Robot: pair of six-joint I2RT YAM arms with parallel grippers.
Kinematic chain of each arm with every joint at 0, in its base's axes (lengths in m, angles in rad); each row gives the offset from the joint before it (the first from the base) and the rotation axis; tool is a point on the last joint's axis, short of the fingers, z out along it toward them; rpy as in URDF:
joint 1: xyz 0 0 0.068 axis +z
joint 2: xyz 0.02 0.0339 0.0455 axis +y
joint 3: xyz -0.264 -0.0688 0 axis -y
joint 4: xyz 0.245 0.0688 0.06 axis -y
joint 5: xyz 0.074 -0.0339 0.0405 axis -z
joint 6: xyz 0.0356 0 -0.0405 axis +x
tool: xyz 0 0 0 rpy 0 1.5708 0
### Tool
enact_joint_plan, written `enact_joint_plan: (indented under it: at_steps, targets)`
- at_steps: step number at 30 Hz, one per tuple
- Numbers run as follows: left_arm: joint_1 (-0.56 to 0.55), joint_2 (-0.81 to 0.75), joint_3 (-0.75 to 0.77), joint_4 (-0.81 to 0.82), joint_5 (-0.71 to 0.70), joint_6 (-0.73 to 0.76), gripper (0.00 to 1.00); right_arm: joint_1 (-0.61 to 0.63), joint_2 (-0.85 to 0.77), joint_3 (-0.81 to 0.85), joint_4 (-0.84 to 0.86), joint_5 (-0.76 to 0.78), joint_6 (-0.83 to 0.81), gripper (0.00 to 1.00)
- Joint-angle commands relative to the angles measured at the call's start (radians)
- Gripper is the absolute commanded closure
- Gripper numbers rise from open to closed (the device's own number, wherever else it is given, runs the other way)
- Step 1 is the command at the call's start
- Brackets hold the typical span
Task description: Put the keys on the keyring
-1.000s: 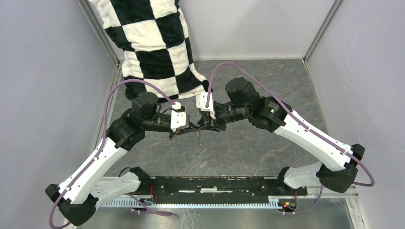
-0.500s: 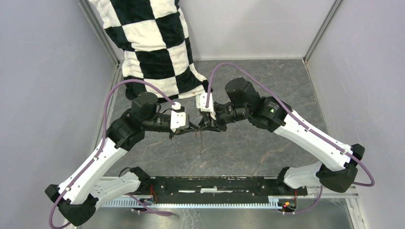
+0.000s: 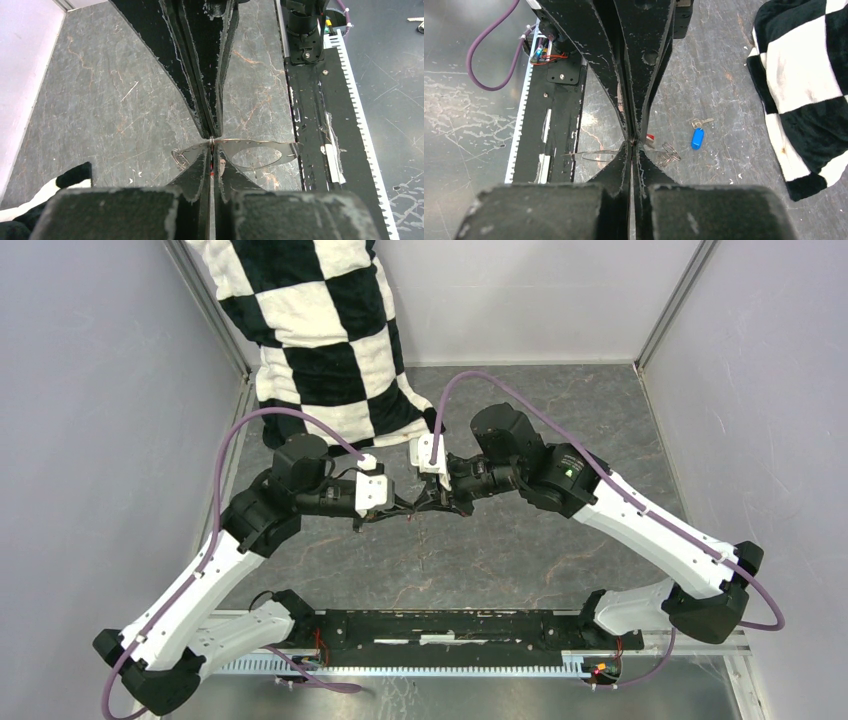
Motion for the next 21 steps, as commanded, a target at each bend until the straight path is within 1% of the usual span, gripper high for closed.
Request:
enact_joint_plan:
  at_steps: [1,3,4,5,6,7,8,10,11,14,21]
  targets:
    - [0.000,-0.031,0.044,0.095,0.032,0.001,0.98,0.003,0.007,-0.022,0.058,0.012,0.013,1.00]
    - [0.000,-0.040,0.042,0.128,0.021,-0.021,0.97,0.003,-0.006,-0.034,0.090,0.043,0.027,1.00]
    - [0.000,-0.049,0.037,0.148,0.006,-0.039,0.91,0.002,-0.028,-0.053,0.124,0.059,0.044,1.00]
    - [0.000,-0.060,0.025,0.169,-0.012,-0.059,0.82,0.001,-0.062,-0.092,0.191,0.055,0.066,1.00]
    - [0.000,-0.074,0.014,0.185,-0.022,-0.063,0.76,-0.002,-0.098,-0.150,0.286,0.048,0.100,1.00]
    - [0.000,-0.088,-0.001,0.198,-0.036,-0.064,0.72,-0.006,-0.143,-0.198,0.379,0.050,0.131,1.00]
    - [0.000,-0.100,-0.014,0.211,-0.045,-0.070,0.66,-0.011,-0.180,-0.251,0.454,0.046,0.169,1.00]
    - [0.000,-0.123,-0.033,0.230,-0.058,-0.083,0.48,-0.028,-0.237,-0.355,0.620,0.010,0.252,1.00]
    - [0.000,-0.131,-0.038,0.233,-0.059,-0.086,0.45,-0.035,-0.260,-0.401,0.718,-0.004,0.293,1.00]
    - [0.000,-0.140,-0.040,0.227,-0.063,-0.089,0.43,-0.043,-0.320,-0.531,0.936,-0.020,0.407,1.00]
    - [0.000,-0.132,-0.040,0.237,-0.057,-0.114,0.35,-0.043,-0.374,-0.678,1.214,-0.016,0.546,1.00]
